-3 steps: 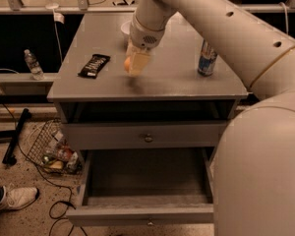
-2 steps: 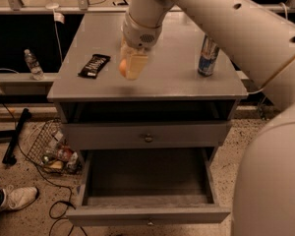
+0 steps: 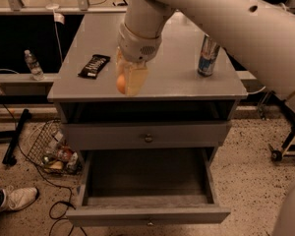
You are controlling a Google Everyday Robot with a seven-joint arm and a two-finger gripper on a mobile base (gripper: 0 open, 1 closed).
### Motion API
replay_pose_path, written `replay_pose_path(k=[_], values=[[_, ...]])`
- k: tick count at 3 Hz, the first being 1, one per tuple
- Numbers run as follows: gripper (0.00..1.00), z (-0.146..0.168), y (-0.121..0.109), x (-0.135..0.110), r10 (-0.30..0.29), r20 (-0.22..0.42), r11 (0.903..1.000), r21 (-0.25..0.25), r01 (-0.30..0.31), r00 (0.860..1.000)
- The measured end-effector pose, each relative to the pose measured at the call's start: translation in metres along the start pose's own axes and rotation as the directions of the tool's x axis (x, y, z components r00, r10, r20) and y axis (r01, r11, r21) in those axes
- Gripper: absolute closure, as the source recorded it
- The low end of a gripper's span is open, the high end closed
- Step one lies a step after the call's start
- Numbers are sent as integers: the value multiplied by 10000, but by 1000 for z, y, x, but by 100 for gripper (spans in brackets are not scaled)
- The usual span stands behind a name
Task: Place orange into middle drawer
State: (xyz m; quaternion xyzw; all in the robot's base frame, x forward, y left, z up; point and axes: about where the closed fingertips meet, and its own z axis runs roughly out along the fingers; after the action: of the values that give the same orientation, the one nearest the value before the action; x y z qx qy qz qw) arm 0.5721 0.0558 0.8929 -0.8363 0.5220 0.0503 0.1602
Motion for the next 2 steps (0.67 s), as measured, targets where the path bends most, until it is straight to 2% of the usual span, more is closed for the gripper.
replay_pose_path(k=[1, 2], values=[[100, 22, 23, -1, -270, -60, 9966, -776, 265, 9996], [100, 22, 23, -1, -271, -59, 9966, -775, 265, 9996]])
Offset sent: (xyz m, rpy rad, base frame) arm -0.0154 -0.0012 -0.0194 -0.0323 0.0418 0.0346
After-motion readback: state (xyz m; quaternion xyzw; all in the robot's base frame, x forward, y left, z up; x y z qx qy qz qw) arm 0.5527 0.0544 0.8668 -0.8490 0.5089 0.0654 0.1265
